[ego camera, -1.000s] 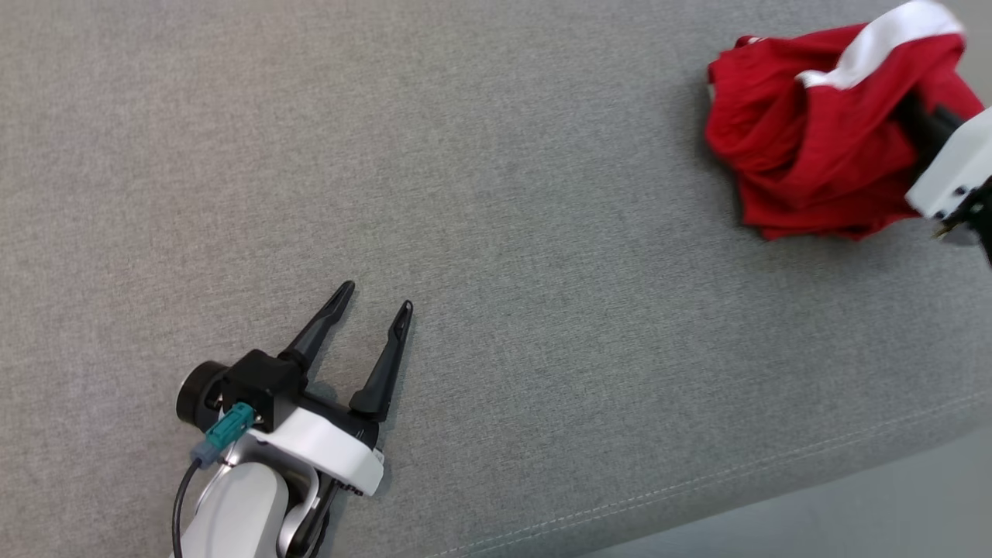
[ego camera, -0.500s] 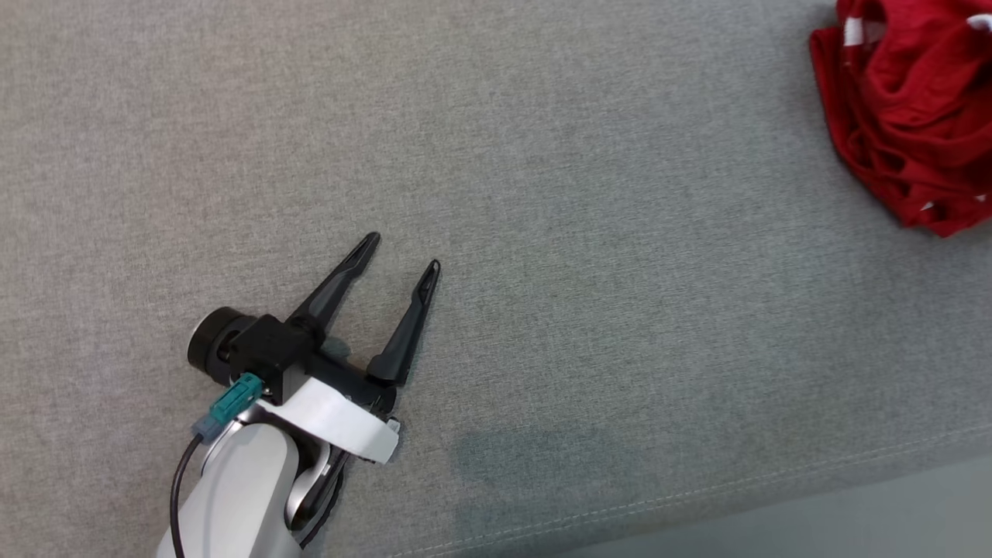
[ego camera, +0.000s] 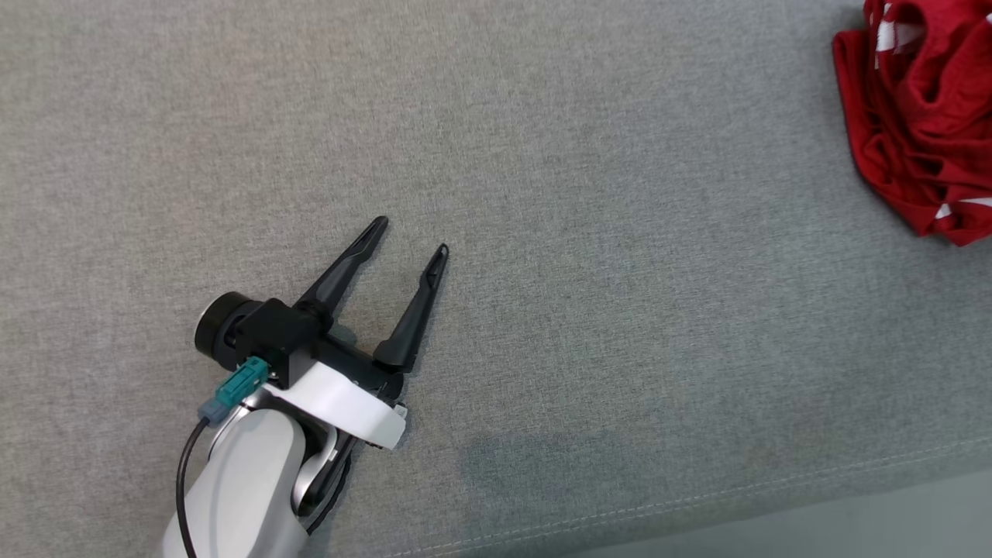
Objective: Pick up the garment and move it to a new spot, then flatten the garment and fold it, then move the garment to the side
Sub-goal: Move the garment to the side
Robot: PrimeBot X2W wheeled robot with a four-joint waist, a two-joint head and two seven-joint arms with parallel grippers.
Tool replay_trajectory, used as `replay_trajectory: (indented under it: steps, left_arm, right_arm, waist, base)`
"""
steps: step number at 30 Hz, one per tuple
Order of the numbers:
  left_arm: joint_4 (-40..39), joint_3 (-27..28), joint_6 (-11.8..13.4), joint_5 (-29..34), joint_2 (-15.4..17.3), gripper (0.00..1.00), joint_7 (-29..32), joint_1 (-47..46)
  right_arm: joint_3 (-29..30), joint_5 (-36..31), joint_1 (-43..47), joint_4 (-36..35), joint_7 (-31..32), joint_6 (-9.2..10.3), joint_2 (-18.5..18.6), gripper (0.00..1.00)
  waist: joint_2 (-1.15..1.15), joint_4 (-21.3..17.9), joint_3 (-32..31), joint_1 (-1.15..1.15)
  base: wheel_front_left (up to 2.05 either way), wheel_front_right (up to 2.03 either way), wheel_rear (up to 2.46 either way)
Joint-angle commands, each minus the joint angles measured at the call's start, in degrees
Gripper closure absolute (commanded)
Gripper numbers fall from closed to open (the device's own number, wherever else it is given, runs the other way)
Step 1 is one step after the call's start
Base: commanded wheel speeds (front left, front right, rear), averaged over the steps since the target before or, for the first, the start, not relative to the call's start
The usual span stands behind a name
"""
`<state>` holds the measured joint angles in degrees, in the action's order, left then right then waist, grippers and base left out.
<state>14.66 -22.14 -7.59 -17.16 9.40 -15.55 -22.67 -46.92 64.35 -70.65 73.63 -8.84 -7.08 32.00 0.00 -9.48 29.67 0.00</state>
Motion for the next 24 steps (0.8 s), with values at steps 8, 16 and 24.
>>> replay_trajectory:
  steps: [8,16,24]
  left_arm:
    - [0.88,4.88,0.10,0.25,-0.88,0.00,0.55,2.73]
    - [1.81,8.65,0.10,0.74,-2.89,0.00,0.55,6.51]
    - [1.82,13.31,0.10,2.37,-4.25,0.00,0.55,9.58]
  right_arm:
    - [-1.76,-1.93,6.75,-1.93,-4.36,-0.41,2.00,0.00]
    - [-2.16,-4.01,12.41,-8.69,-6.08,-0.41,1.39,0.00]
    - [9.16,-13.32,19.76,-20.48,-6.14,-0.41,0.85,0.00]
  waist:
    - [0.00,0.26,-8.46,0.00]
    - [0.00,1.89,-15.91,0.00]
    - [0.00,4.73,-20.62,0.00]
  base:
    - [0.00,0.00,0.00]
    - [0.00,0.00,0.00]
    - [0.00,0.00,0.00]
